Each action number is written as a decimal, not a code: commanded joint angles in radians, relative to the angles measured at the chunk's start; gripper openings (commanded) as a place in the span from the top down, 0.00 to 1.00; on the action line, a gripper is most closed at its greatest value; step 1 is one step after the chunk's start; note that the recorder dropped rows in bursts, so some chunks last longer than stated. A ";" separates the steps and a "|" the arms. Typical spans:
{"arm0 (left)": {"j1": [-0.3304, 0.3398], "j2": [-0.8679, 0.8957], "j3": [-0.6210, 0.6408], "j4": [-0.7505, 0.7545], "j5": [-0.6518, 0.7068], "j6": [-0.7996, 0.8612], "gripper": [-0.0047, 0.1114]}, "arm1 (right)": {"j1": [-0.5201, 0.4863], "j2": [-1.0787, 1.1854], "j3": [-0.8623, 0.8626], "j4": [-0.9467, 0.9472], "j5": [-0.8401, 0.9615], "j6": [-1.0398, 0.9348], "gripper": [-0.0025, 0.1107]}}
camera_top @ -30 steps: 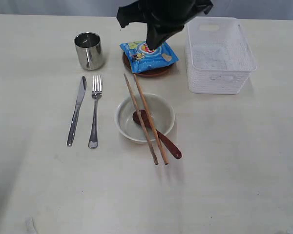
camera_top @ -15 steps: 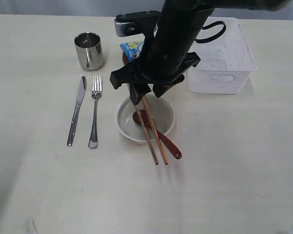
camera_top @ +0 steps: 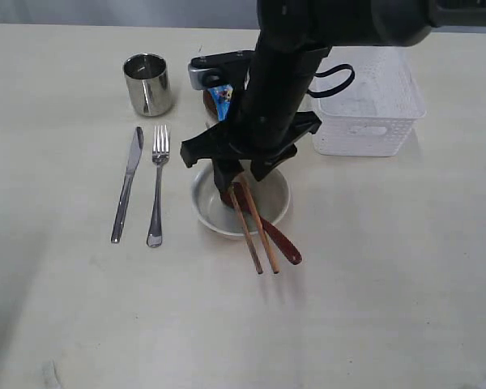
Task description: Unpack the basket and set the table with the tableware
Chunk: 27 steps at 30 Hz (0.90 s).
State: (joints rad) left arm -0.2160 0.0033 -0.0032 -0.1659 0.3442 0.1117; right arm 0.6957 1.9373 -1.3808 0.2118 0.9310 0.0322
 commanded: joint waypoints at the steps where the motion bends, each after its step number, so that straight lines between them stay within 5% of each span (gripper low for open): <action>1: -0.006 -0.003 0.003 0.001 -0.002 -0.001 0.96 | 0.025 0.003 0.001 -0.004 -0.043 0.009 0.51; 23: -0.006 -0.003 0.003 0.001 -0.002 -0.001 0.96 | 0.033 0.079 -0.001 -0.076 -0.051 0.083 0.51; 27: -0.006 -0.003 0.003 0.001 -0.002 -0.003 0.96 | 0.033 0.079 -0.001 -0.076 -0.059 0.083 0.65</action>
State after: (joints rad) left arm -0.2160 0.0033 -0.0032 -0.1659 0.3442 0.1117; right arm 0.7294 2.0181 -1.3808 0.1418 0.8785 0.1111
